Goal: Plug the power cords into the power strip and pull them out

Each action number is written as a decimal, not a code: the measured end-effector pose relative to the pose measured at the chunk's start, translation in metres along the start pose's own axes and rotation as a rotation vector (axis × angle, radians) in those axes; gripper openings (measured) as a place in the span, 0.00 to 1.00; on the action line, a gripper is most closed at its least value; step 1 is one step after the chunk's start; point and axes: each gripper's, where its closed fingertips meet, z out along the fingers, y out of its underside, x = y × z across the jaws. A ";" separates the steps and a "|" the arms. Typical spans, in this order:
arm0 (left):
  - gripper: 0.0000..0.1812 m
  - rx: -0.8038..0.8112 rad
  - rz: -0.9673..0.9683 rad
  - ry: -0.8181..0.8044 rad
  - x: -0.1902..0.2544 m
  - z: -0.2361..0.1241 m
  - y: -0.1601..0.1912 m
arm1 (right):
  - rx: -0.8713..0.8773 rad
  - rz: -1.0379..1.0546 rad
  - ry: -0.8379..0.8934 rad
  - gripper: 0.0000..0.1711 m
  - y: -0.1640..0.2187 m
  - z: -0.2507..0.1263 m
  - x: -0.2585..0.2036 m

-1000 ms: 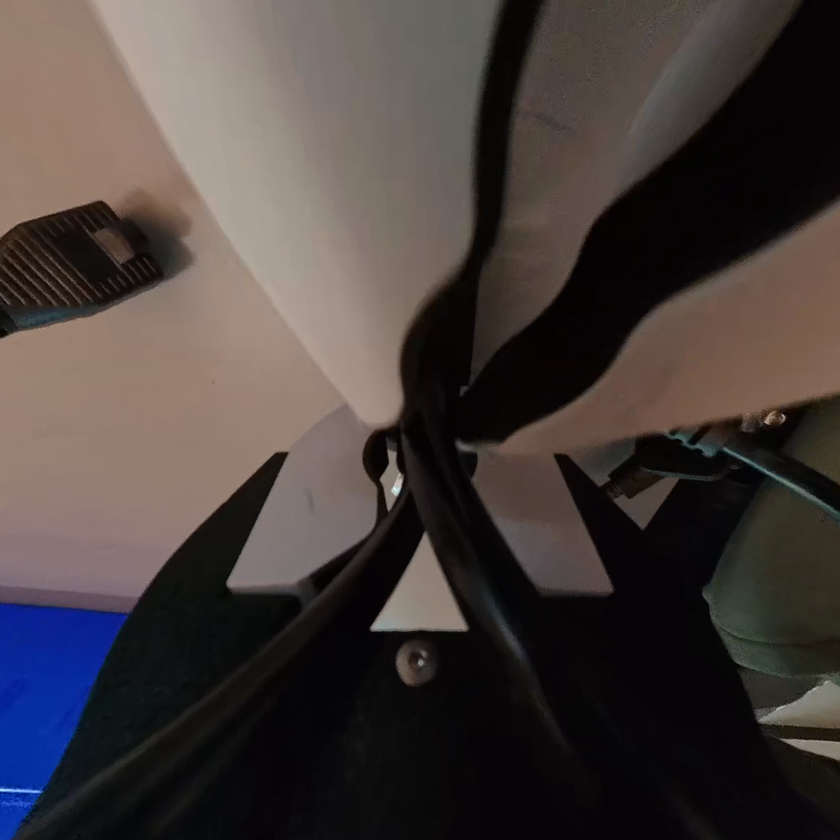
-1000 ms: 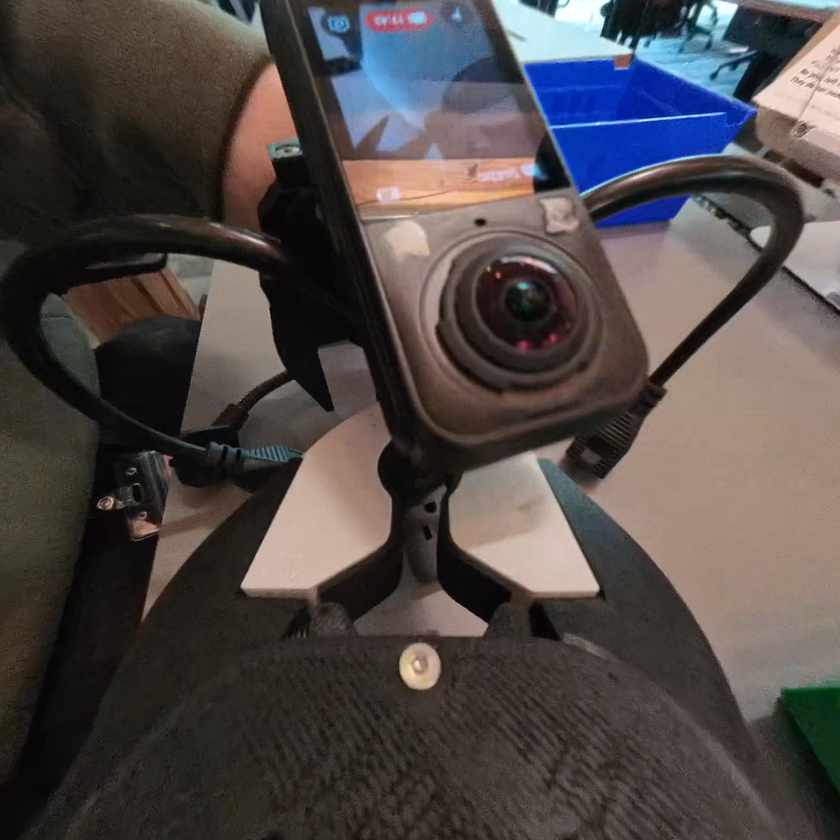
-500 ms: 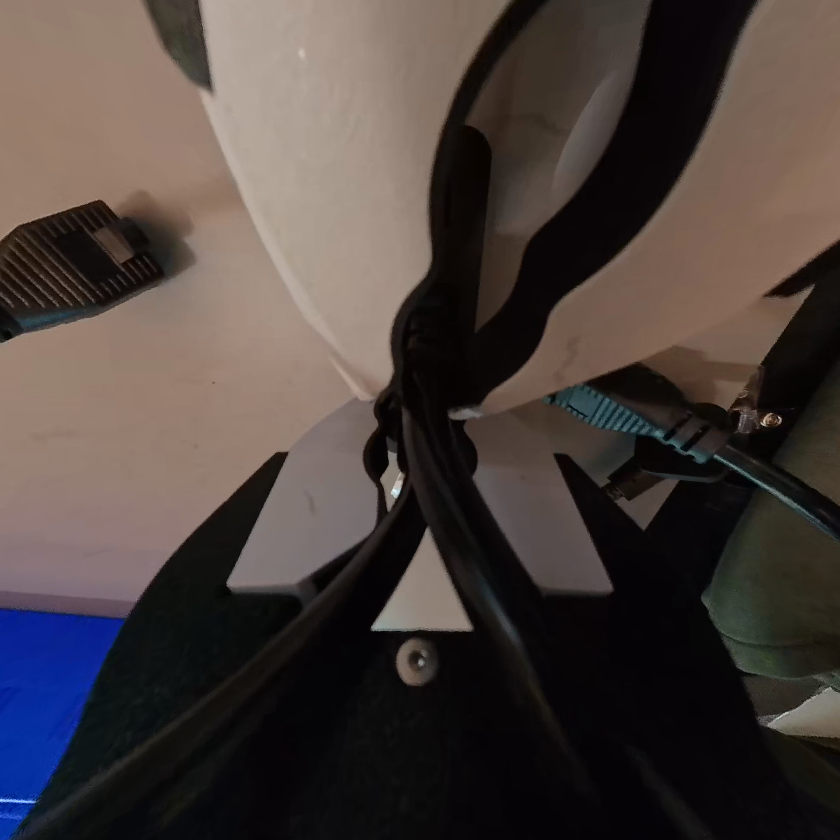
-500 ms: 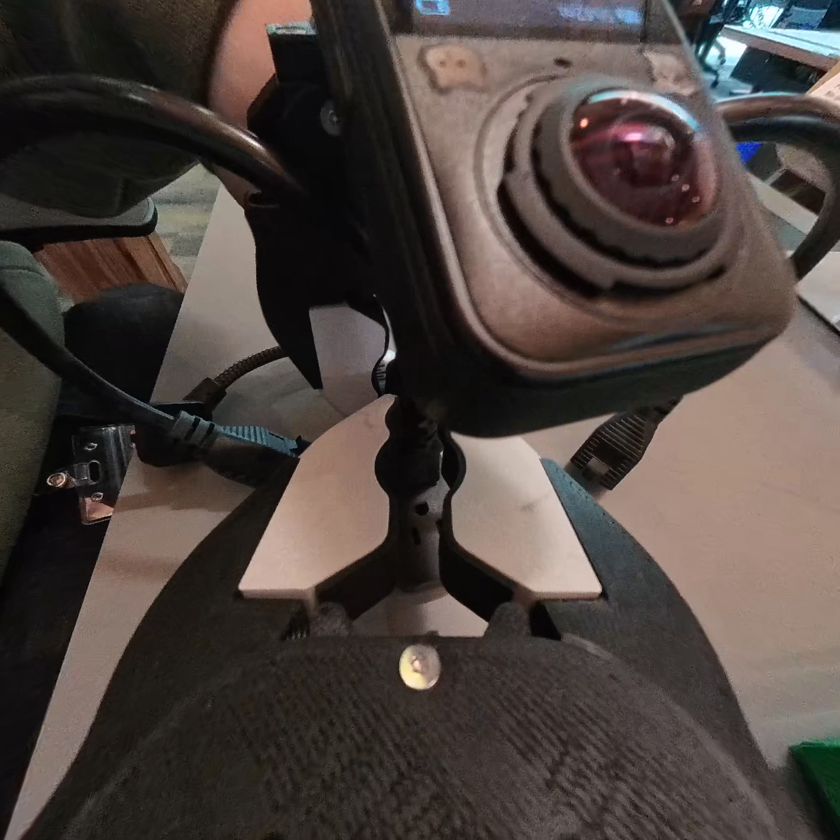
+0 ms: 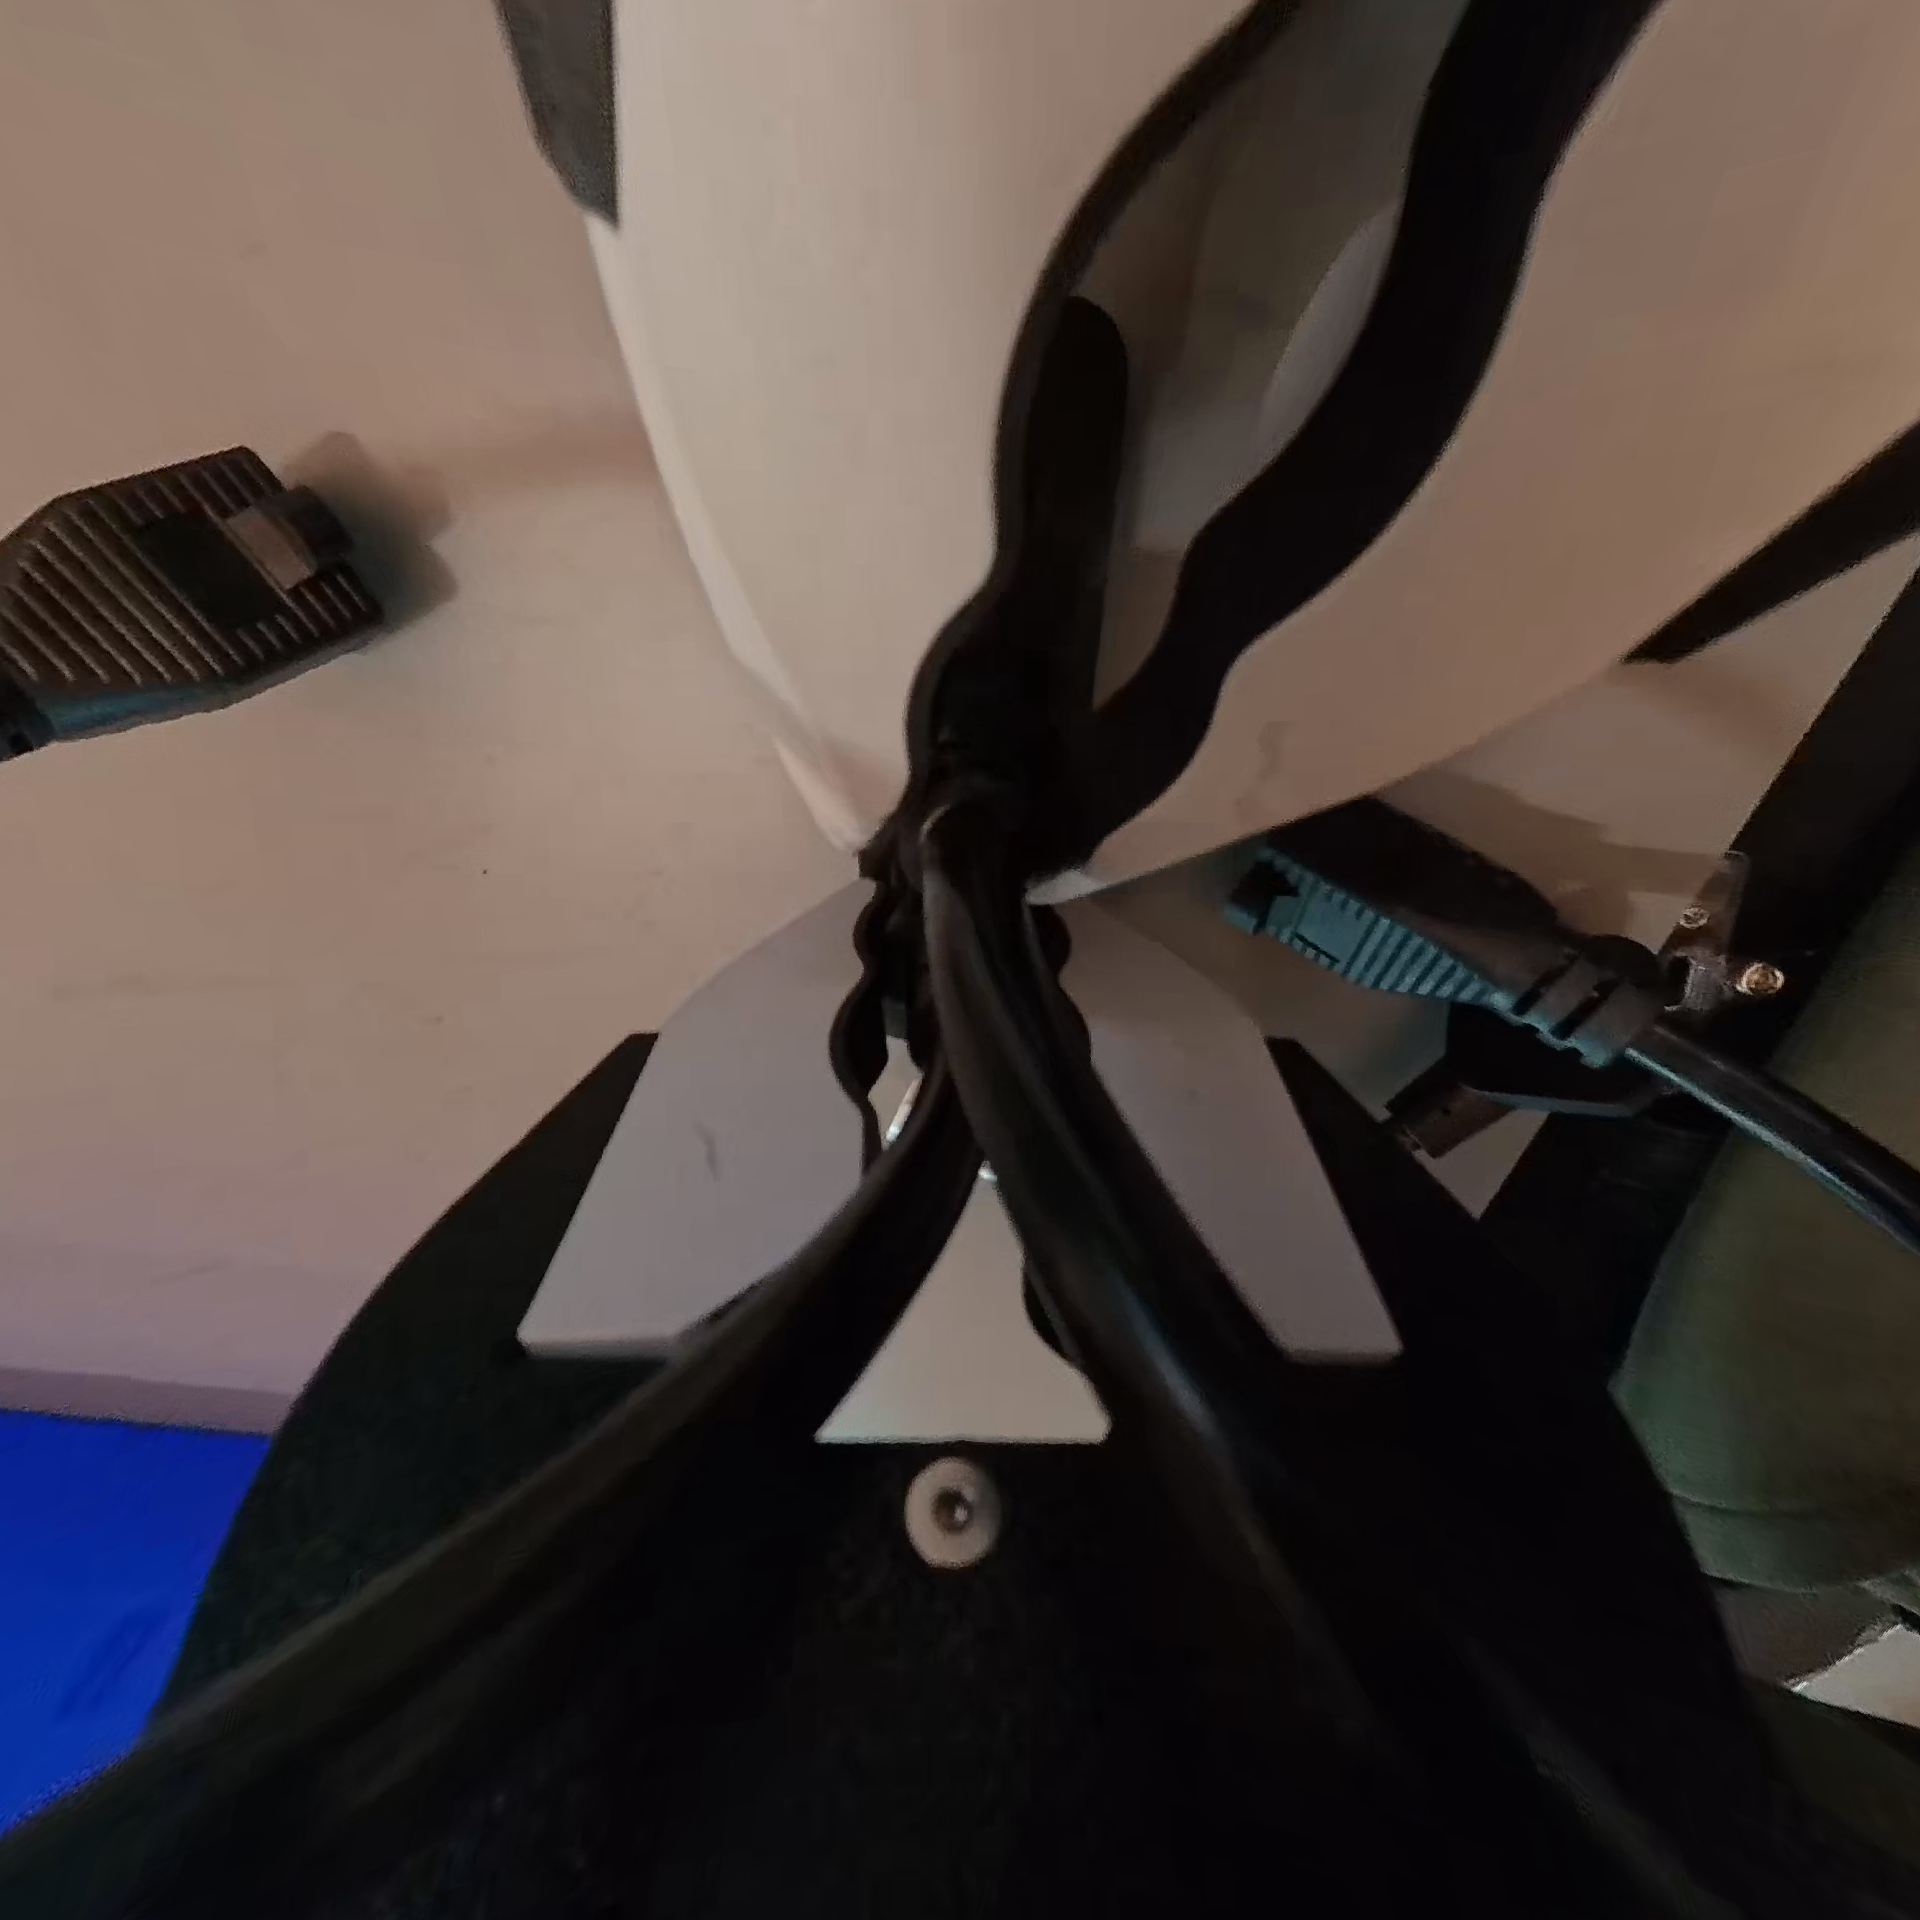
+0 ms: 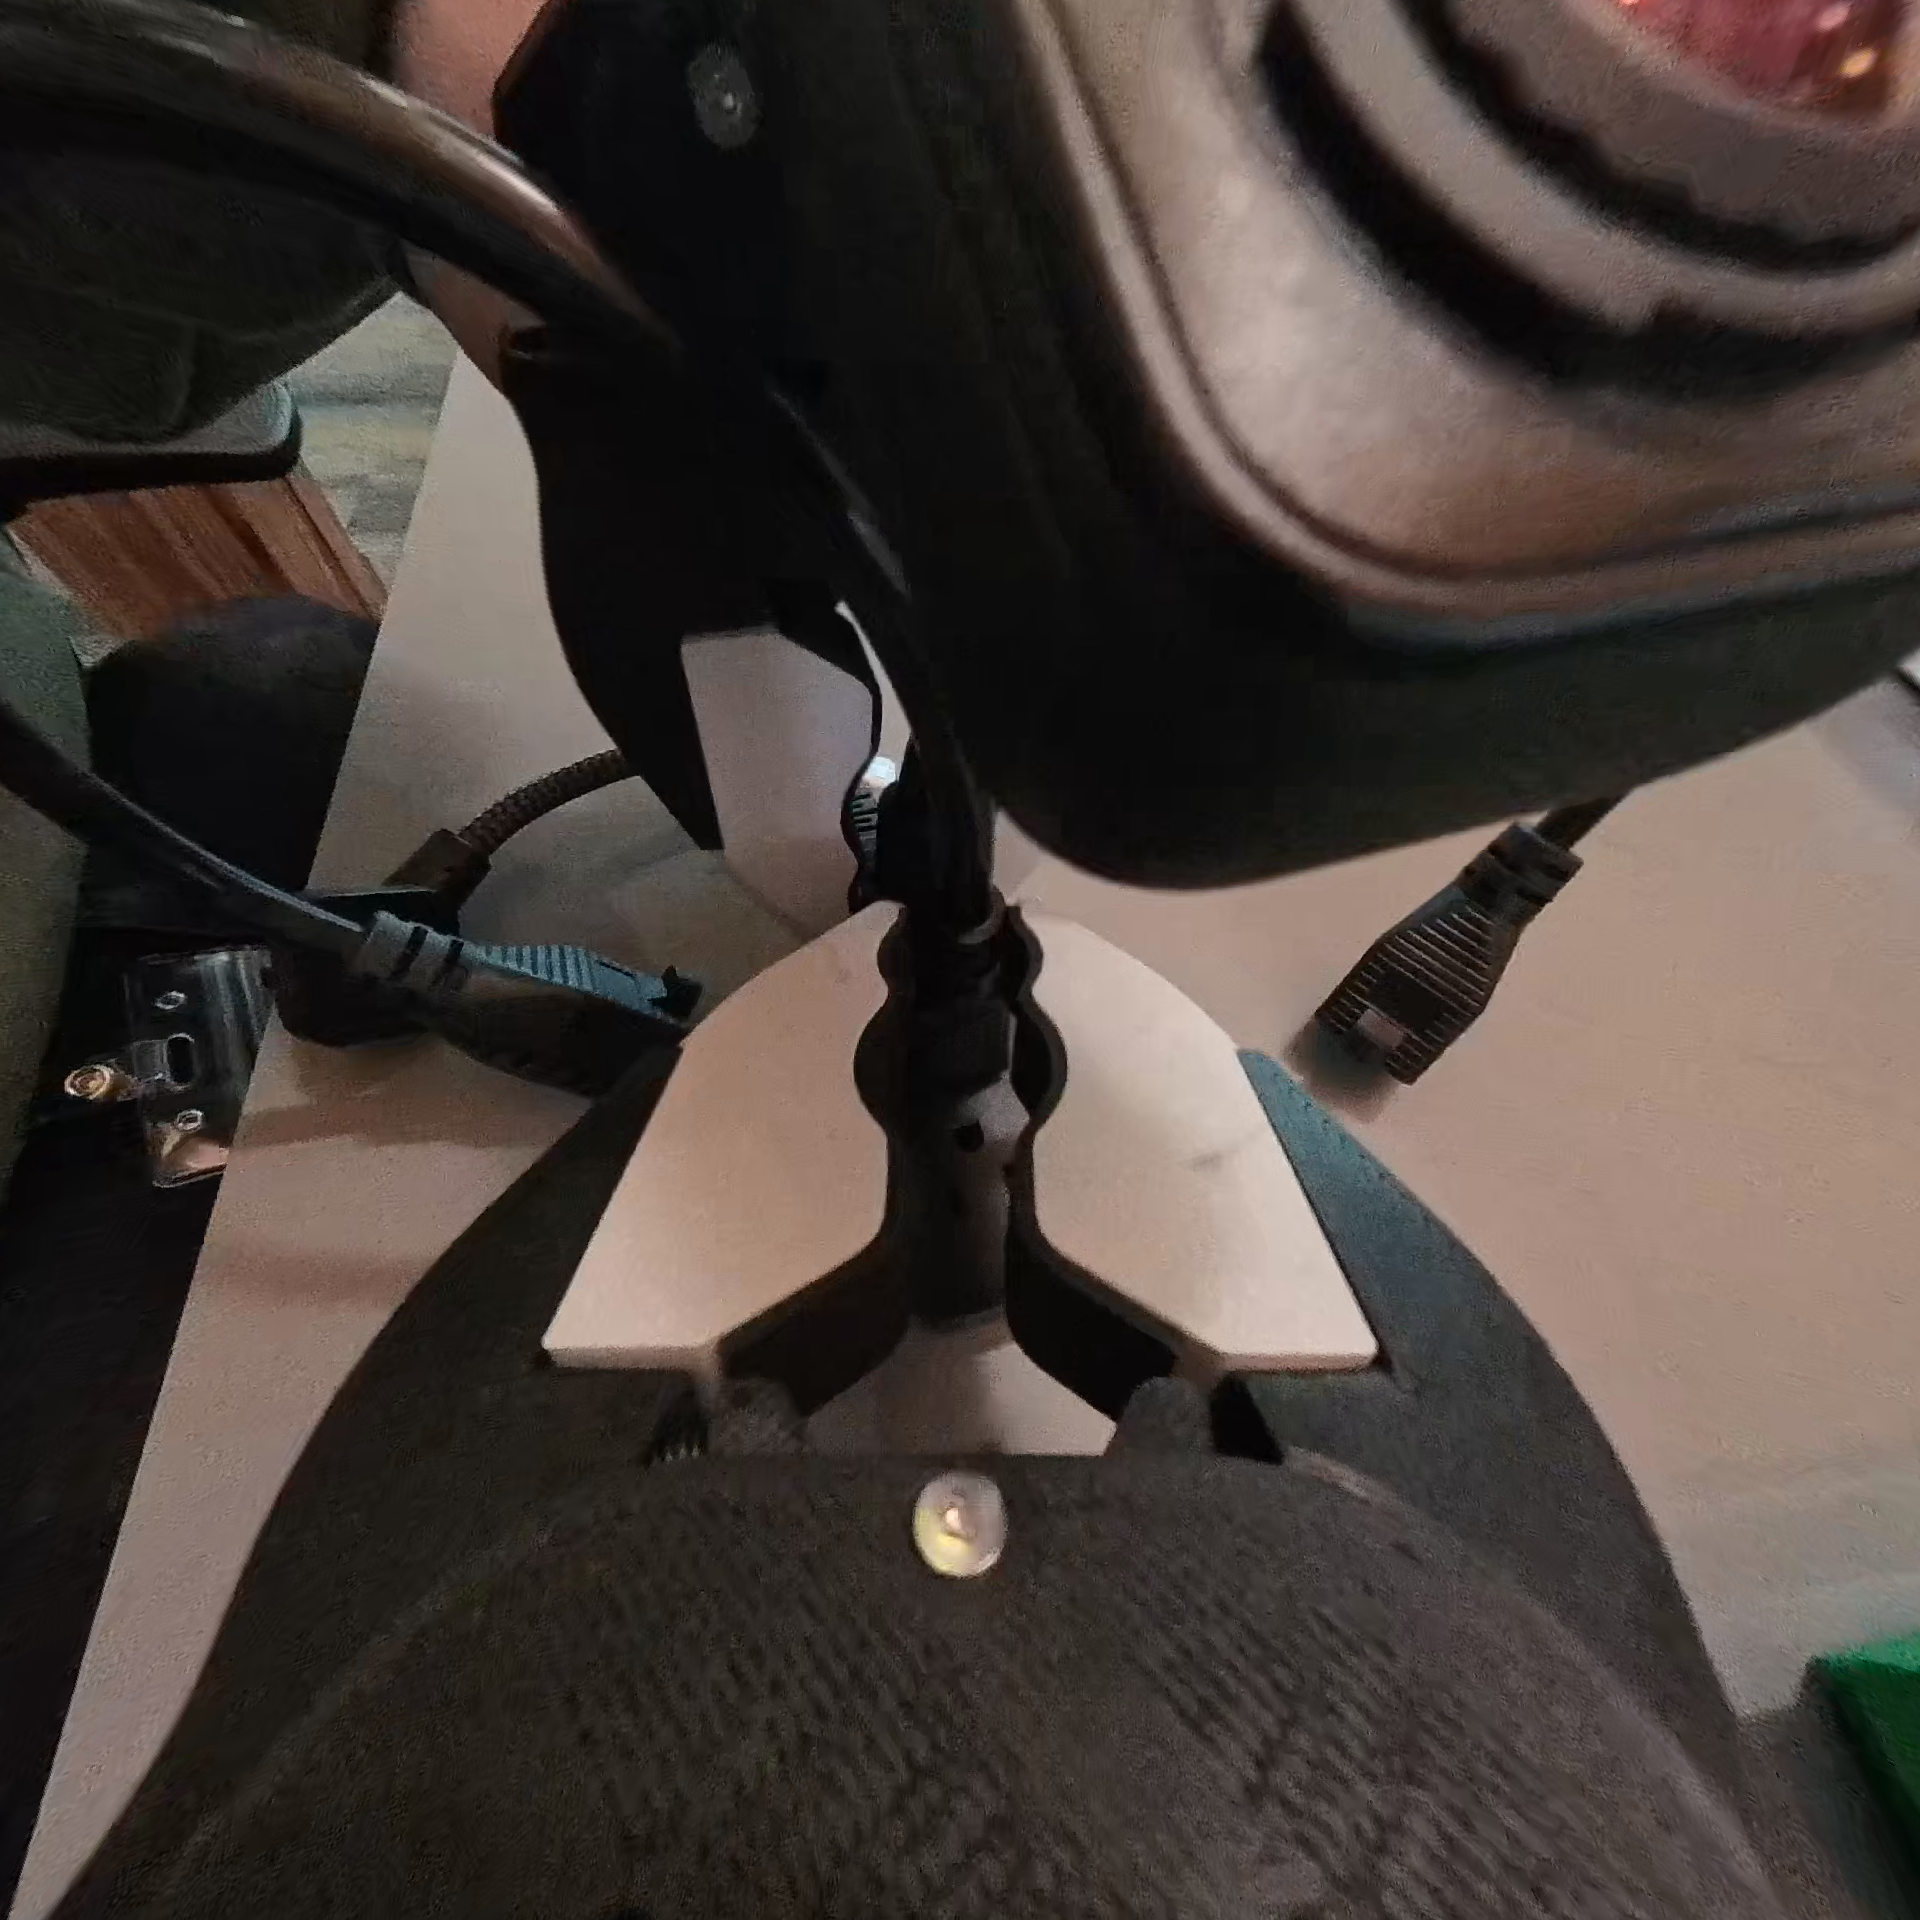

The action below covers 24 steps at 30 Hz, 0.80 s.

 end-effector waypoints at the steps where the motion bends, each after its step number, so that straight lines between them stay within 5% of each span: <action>1: 0.14 0.001 0.001 0.003 0.000 0.000 0.000 | -0.001 0.005 -0.003 0.09 0.000 0.000 0.000; 24: 0.14 0.030 0.025 0.017 -0.004 0.000 -0.002 | 0.045 0.131 0.046 0.08 -0.003 -0.001 0.004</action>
